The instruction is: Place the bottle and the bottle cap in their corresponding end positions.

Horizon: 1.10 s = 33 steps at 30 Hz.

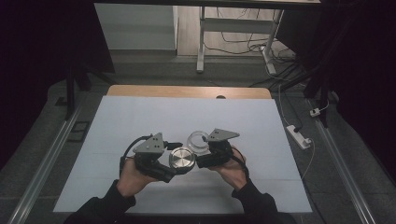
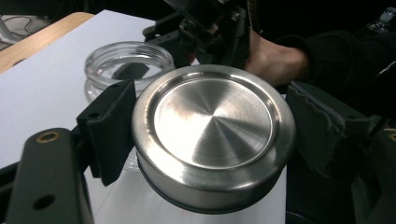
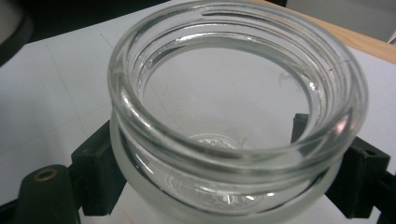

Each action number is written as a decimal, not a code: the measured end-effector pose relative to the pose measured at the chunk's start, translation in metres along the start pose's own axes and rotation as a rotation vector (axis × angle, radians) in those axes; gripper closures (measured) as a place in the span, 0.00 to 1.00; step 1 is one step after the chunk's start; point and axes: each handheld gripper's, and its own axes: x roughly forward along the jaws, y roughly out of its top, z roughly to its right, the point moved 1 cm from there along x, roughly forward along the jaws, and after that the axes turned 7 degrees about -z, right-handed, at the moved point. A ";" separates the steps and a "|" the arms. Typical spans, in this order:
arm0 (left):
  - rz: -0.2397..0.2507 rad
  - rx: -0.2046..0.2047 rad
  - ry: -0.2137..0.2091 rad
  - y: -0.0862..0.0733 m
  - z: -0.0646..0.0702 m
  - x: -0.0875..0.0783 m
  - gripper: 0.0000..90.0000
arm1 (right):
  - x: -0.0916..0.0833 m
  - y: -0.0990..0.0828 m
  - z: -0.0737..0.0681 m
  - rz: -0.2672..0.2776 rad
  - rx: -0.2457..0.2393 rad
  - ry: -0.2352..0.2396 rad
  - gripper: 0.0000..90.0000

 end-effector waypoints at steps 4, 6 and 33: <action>0.003 0.000 -0.013 -0.004 0.000 0.002 0.23 | 0.003 0.003 0.003 0.003 0.000 0.000 0.17; 0.001 0.003 -0.016 -0.005 0.001 0.004 0.23 | 0.005 0.004 0.004 0.004 -0.001 -0.001 0.17; -0.021 0.018 -0.011 -0.037 -0.003 0.029 0.23 | 0.034 0.020 0.025 -0.011 0.008 -0.046 0.17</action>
